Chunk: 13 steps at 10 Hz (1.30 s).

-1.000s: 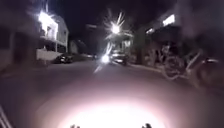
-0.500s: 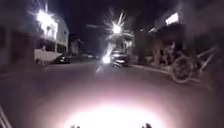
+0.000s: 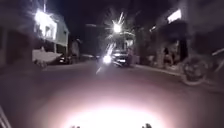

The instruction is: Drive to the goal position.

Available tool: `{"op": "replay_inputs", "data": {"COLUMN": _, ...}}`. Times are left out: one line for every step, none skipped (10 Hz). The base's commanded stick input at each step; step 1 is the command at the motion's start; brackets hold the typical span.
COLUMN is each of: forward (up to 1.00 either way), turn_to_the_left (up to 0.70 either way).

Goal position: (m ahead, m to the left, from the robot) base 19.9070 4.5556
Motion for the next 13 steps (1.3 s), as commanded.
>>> {"op": "replay_inputs", "data": {"forward": 0.85, "turn_to_the_left": 0.00}}
{"op": "replay_inputs", "data": {"forward": 0.85, "turn_to_the_left": 0.00}}
{"op": "replay_inputs", "data": {"forward": 0.85, "turn_to_the_left": 0.00}}
{"op": "replay_inputs", "data": {"forward": 0.85, "turn_to_the_left": 0.00}}
{"op": "replay_inputs", "data": {"forward": 0.85, "turn_to_the_left": 0.00}}
{"op": "replay_inputs", "data": {"forward": 0.85, "turn_to_the_left": 0.00}}
{"op": "replay_inputs", "data": {"forward": 0.85, "turn_to_the_left": 0.00}}
{"op": "replay_inputs", "data": {"forward": 0.85, "turn_to_the_left": 0.00}}
{"op": "replay_inputs", "data": {"forward": 0.85, "turn_to_the_left": 0.00}}
{"op": "replay_inputs", "data": {"forward": 0.85, "turn_to_the_left": 0.00}}
{"op": "replay_inputs", "data": {"forward": 0.85, "turn_to_the_left": 0.00}}
{"op": "replay_inputs", "data": {"forward": 0.85, "turn_to_the_left": 0.00}}
{"op": "replay_inputs", "data": {"forward": 0.85, "turn_to_the_left": 0.00}}
